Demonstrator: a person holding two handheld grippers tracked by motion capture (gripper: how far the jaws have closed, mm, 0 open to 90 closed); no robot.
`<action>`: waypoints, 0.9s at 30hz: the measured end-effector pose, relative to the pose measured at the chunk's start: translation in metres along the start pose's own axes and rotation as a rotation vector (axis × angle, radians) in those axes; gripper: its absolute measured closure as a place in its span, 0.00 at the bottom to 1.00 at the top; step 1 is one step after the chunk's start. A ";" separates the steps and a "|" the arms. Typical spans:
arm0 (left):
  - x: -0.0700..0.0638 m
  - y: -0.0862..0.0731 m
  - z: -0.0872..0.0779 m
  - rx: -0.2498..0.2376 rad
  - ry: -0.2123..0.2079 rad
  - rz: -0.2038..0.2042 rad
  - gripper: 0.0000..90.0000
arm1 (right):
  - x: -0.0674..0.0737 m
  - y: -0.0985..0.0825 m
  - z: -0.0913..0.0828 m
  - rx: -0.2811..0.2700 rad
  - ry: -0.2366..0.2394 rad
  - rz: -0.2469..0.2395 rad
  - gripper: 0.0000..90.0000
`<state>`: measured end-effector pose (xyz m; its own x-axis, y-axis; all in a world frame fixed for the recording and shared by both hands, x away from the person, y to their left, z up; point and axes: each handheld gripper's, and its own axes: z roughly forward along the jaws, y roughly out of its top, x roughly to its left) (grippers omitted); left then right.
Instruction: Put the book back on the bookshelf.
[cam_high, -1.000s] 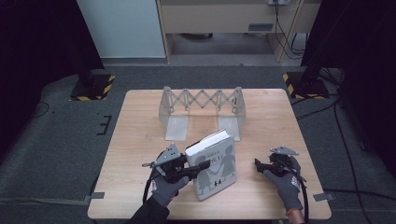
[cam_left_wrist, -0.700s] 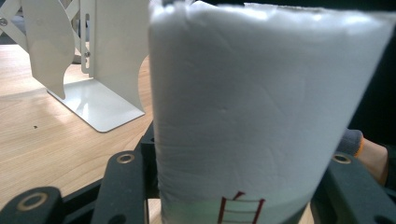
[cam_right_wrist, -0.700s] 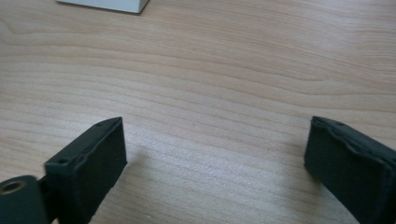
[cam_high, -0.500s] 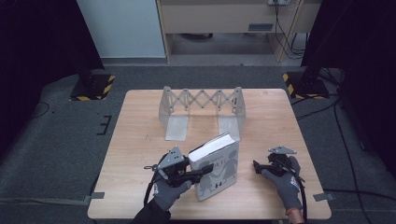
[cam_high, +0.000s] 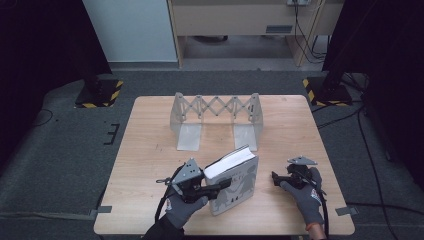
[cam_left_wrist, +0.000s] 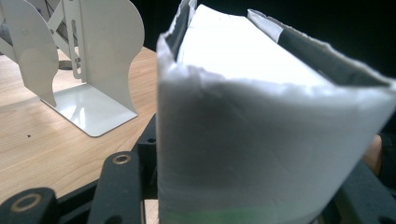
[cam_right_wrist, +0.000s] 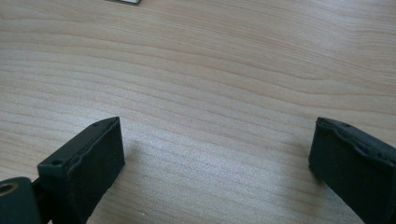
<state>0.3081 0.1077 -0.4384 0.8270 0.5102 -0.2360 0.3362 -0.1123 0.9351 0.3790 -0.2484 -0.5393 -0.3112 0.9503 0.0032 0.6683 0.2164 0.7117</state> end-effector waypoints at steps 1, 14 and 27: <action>-0.001 0.000 0.000 0.000 -0.001 0.001 0.50 | 0.000 0.000 0.000 0.000 0.000 0.001 0.04; -0.009 0.014 0.000 -0.021 -0.010 0.035 0.46 | 0.000 0.000 0.000 -0.004 -0.002 0.000 0.04; -0.013 0.035 0.008 0.007 -0.013 0.036 0.43 | 0.000 0.000 0.000 -0.001 0.000 0.000 0.04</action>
<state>0.3130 0.0902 -0.4043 0.8444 0.4944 -0.2062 0.3096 -0.1363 0.9410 0.3792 -0.2483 -0.5394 -0.3107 0.9505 0.0030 0.6675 0.2160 0.7126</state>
